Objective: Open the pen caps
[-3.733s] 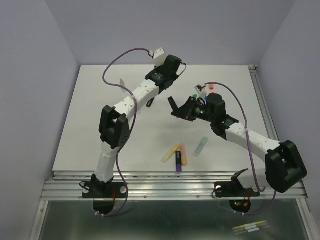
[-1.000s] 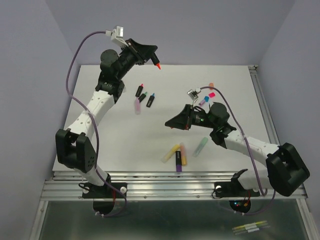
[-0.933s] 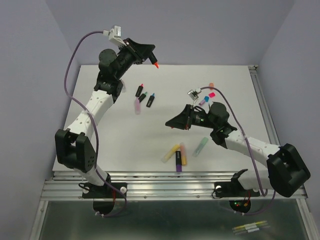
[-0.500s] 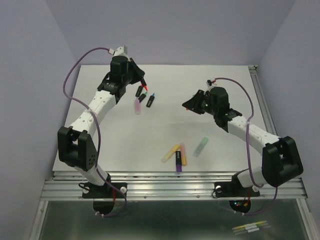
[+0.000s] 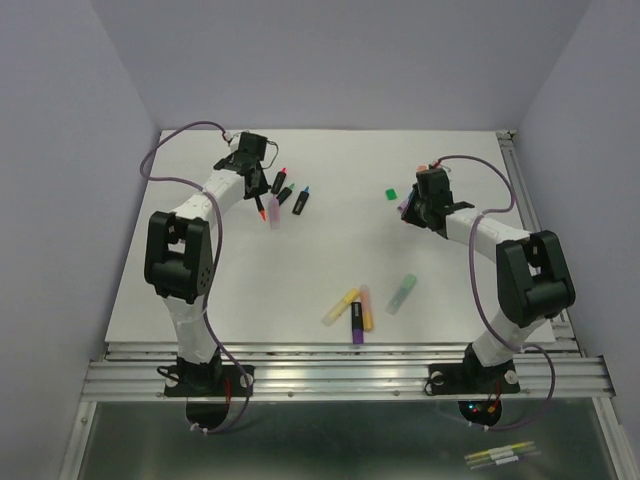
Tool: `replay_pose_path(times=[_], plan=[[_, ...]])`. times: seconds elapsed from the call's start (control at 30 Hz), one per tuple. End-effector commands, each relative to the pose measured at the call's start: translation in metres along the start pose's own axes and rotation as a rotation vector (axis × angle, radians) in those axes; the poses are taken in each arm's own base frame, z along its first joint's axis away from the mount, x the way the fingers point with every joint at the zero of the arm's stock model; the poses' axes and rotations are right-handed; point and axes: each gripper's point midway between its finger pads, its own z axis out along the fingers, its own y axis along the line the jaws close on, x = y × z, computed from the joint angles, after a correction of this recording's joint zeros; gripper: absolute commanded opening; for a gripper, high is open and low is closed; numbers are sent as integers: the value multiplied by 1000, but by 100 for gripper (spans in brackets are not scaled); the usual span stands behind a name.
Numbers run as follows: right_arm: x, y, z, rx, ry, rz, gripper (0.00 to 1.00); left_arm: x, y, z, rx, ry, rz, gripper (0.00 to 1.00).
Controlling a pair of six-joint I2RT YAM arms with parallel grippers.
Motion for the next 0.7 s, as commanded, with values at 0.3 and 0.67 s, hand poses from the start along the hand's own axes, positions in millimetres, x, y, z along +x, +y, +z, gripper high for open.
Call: replay_pose_path(times=[0.3,0.67], plan=[[-42,-22,41,198,-104,-93,6,-36,20,38,-40,-24,62,0],[-40,-25,52,223,-84,-109,21,-31,11,63,-21,19,121,25]])
